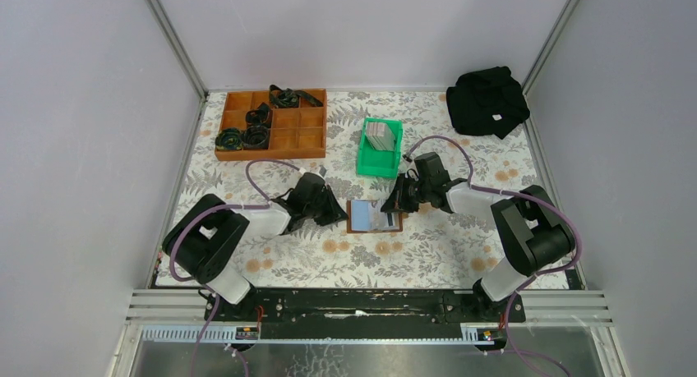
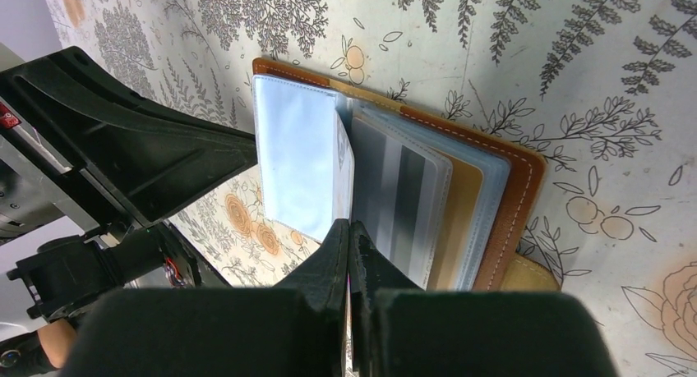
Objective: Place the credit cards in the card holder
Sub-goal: Insert the credit card into the card holder.
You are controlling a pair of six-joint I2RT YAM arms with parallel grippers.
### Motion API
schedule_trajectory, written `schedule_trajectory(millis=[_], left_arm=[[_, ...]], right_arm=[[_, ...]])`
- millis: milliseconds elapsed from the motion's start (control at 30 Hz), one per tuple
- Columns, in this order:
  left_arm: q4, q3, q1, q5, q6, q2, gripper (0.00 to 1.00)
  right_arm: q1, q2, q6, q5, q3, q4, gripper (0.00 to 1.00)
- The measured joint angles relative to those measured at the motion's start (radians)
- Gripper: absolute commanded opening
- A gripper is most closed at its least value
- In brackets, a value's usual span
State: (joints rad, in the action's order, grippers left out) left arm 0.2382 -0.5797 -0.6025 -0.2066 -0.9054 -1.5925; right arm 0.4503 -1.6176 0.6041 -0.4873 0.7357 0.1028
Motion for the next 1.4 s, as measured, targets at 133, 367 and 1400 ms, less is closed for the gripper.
schedule_trajectory(millis=[133,367,1400], left_arm=[[-0.002,-0.008,-0.003,-0.001,0.001,-0.008,0.12],[-0.01,-0.027,-0.006,0.0,0.006,-0.022,0.09],[-0.071,-0.096,-0.072,0.006,0.026,-0.063,0.02]], right_arm=[[-0.002,-0.002,0.003,0.0,-0.003,0.009,0.0],[-0.007,-0.016,0.003,0.007,-0.01,0.021,0.0],[0.117,-0.028,-0.042,0.199,0.054,-0.102,0.44]])
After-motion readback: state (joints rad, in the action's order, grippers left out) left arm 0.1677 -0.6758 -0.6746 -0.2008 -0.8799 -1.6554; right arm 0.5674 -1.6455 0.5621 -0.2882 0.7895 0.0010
